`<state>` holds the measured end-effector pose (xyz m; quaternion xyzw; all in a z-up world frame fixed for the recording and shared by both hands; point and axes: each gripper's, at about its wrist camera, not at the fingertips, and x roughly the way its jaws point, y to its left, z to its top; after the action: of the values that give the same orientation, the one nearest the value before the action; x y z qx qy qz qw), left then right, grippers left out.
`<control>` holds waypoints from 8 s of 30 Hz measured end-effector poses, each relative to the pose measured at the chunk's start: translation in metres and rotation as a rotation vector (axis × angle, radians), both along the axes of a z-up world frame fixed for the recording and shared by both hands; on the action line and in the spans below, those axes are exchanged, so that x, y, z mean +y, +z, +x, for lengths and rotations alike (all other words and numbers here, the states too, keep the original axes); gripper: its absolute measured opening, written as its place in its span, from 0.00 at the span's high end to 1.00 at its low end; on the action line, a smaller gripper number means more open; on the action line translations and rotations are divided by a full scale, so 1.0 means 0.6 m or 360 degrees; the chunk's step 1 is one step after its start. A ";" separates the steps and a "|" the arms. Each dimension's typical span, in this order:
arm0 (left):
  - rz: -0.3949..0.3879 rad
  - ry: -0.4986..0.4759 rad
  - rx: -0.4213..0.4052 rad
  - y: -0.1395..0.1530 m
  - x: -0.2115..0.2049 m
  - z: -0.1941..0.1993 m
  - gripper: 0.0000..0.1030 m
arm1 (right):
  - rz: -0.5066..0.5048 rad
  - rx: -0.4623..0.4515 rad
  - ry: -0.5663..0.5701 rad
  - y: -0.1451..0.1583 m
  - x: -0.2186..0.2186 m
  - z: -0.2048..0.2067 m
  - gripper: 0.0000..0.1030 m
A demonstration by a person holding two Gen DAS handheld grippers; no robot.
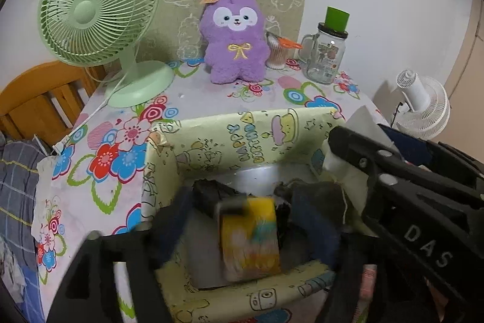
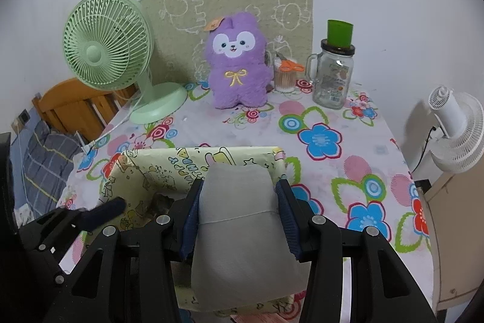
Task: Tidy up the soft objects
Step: 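Lift the snack bag and white cloth over the box and lower them inside, then withdraw both tools from the box toward the remaining items, then grasp the clear plastic tube with the left tool while the right tool grasps the green tissue pack, then carry the clear tube and green tissue pack up over the fabric box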
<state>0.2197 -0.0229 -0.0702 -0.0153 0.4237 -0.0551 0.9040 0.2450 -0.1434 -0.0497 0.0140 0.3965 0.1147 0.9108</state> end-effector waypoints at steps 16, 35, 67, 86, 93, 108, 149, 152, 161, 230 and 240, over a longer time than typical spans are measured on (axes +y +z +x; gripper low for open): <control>0.0028 0.0031 -0.0005 -0.006 0.008 0.004 0.08 | -0.0033 0.0024 0.0066 -0.016 0.023 0.015 0.29; 0.0048 -0.0003 -0.0056 0.020 -0.007 -0.043 0.00 | -0.0097 -0.0038 -0.0015 0.004 0.004 -0.043 0.12; 0.0060 -0.0006 -0.0156 0.047 -0.002 -0.159 0.00 | -0.0061 -0.0156 0.0014 0.038 -0.009 -0.166 0.12; 0.0075 -0.0007 -0.0126 0.007 0.013 -0.229 0.01 | -0.0022 -0.0120 0.0014 -0.004 0.000 -0.245 0.12; 0.0071 0.0004 -0.0110 -0.014 0.020 -0.259 0.01 | -0.0010 -0.0102 0.0008 -0.020 0.003 -0.278 0.12; 0.0077 0.0043 -0.0058 -0.062 0.032 -0.301 0.02 | -0.0028 -0.0034 -0.0008 -0.065 0.014 -0.325 0.12; 0.0086 0.0080 0.0039 -0.152 0.076 -0.334 0.45 | -0.0030 0.0234 -0.0129 -0.173 0.052 -0.343 0.22; 0.0086 0.0072 0.0036 -0.151 0.073 -0.334 0.47 | -0.0017 0.0234 -0.0120 -0.174 0.057 -0.342 0.34; 0.0084 0.0066 0.0043 -0.151 0.075 -0.328 0.47 | -0.0021 0.0228 -0.0100 -0.172 0.069 -0.335 0.45; 0.0027 -0.0046 -0.0258 0.045 -0.016 -0.255 0.84 | 0.0062 -0.0081 -0.0093 0.031 -0.011 -0.262 0.45; 0.0022 -0.0052 -0.0314 0.071 -0.019 -0.247 0.84 | 0.0059 -0.0138 -0.0086 0.058 -0.014 -0.255 0.45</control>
<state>0.0717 -0.0344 -0.0276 0.0032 0.3332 -0.0681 0.9404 0.0917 -0.1520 -0.0146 0.0366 0.3538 0.0977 0.9295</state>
